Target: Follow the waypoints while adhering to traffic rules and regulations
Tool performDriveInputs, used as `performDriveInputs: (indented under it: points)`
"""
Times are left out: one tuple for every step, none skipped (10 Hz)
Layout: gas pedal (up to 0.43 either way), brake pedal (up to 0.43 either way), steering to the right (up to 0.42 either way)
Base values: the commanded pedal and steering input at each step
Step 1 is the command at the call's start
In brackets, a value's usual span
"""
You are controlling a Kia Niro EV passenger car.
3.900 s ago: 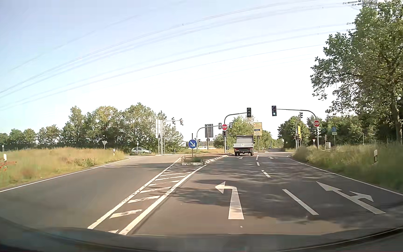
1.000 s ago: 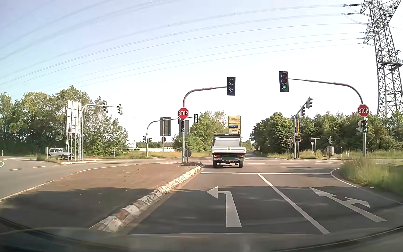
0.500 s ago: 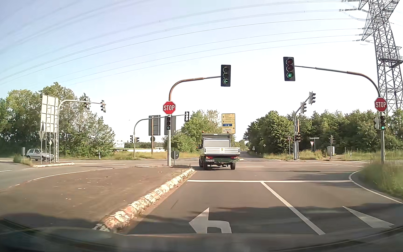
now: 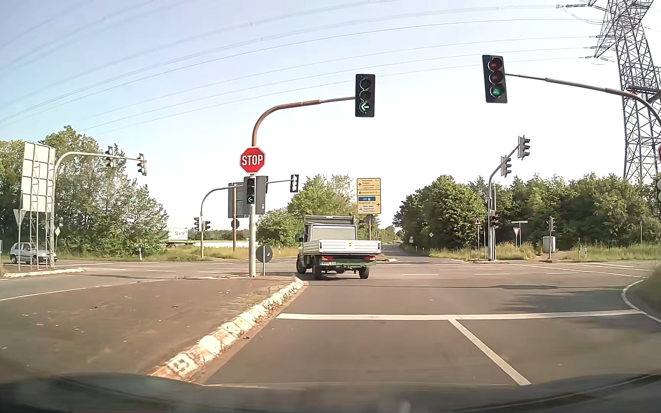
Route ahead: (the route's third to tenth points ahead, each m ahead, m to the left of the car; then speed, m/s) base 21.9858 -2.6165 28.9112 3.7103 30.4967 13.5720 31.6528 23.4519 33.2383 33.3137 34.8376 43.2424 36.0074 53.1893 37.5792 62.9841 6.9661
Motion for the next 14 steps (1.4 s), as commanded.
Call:
performDriveInputs:
  points:
    - [0.11, 0.03, 0.015]
    - [0.11, 0.03, 0.012]
    - [0.11, 0.03, 0.011]
    - [0.11, 0.03, 0.01]
    - [0.11, 0.03, 0.01]
    - [0.11, 0.03, 0.007]
    - [0.11, 0.03, 0.006]
    - [0.098, 0.03, 0.005]
    - [0.098, 0.03, 0.002]
    - [0.098, 0.03, -0.003]
    - [0.098, 0.03, -0.014]
    - [0.087, 0.03, -0.032]
    - [0.087, 0.03, -0.045]
    - [0.087, 0.03, -0.06]
